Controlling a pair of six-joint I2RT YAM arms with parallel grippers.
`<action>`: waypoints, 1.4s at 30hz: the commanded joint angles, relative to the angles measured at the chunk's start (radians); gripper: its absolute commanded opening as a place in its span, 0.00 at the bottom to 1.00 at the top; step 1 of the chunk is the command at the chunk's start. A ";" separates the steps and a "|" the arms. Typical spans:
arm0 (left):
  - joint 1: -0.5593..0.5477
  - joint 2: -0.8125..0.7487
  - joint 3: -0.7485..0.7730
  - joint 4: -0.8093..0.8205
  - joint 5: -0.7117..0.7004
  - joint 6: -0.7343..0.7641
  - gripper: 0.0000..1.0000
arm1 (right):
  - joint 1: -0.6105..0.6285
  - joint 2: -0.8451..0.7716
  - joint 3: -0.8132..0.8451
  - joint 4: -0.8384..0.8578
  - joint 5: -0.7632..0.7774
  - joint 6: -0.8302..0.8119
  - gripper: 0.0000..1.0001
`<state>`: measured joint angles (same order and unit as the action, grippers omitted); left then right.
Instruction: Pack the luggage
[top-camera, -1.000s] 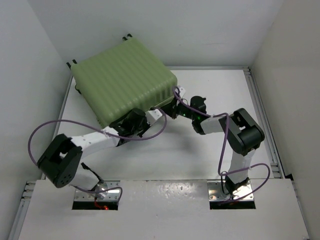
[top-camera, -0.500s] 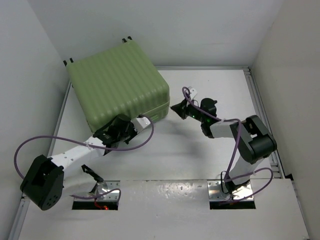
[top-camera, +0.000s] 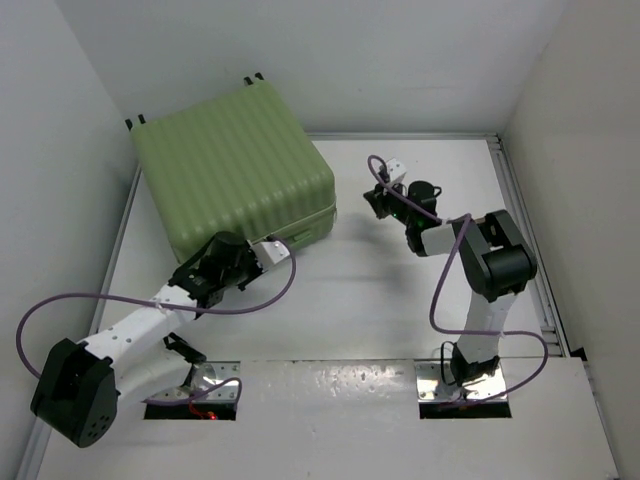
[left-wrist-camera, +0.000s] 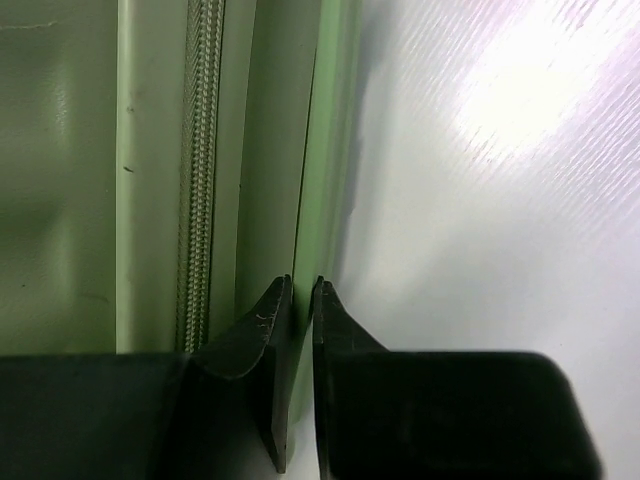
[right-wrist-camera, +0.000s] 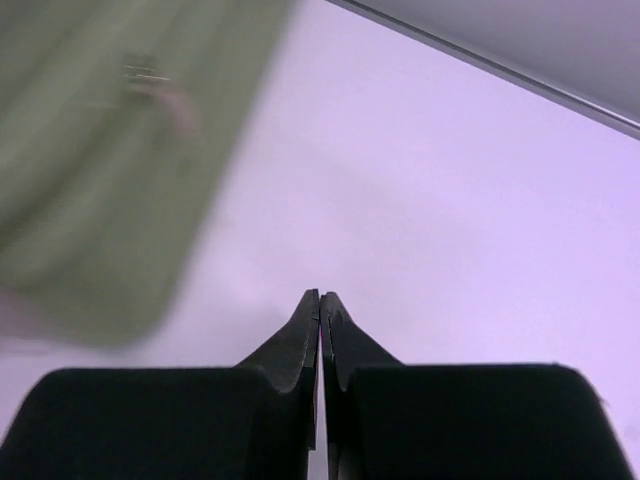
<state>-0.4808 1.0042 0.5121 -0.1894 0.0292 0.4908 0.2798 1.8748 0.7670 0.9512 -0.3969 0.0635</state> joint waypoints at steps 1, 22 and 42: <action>0.031 -0.029 -0.011 -0.116 -0.087 0.031 0.00 | -0.054 0.056 0.084 -0.005 0.109 -0.053 0.00; 0.093 0.093 0.059 -0.107 -0.052 0.022 0.00 | -0.143 0.093 0.104 0.164 -0.734 0.489 0.65; 0.093 0.093 0.059 -0.107 -0.052 -0.015 0.00 | -0.036 0.175 0.239 -0.106 -0.638 0.146 0.86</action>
<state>-0.4236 1.0718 0.5789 -0.2531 0.0788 0.4850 0.2348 2.0277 0.9604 0.8032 -1.0035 0.2455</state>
